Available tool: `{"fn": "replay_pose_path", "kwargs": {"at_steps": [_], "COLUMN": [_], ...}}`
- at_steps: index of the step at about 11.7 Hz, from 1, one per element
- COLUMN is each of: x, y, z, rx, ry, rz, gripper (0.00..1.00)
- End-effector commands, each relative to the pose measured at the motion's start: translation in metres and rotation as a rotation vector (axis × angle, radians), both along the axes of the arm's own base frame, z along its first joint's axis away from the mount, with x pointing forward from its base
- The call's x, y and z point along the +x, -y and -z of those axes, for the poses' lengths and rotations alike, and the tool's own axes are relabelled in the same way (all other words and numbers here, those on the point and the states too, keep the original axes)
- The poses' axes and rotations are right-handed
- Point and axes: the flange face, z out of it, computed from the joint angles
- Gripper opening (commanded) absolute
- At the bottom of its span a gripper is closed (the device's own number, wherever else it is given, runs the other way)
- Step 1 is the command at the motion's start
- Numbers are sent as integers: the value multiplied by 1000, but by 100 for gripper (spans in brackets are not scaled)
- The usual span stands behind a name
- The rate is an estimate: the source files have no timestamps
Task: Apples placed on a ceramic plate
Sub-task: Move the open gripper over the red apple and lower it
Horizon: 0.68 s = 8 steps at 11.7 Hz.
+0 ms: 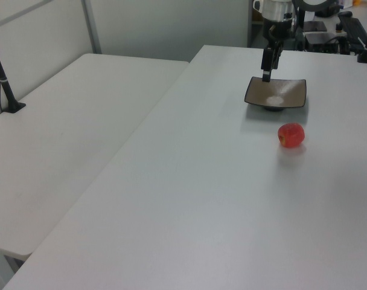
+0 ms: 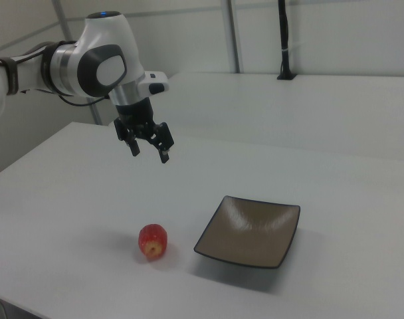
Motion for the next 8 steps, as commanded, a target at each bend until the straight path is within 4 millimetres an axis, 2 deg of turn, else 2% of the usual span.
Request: {"fn": "replay_pose_path", "kwargs": {"at_steps": [1,5,8], "x": [-3,-5,-22], "y": [-3,-3,-3], "z": [2,4,14], "rx": [6,5,-5], "ry": [-23,-31,-57], "rz": [-9,-35,-192], "gripper": [100,100,100]}}
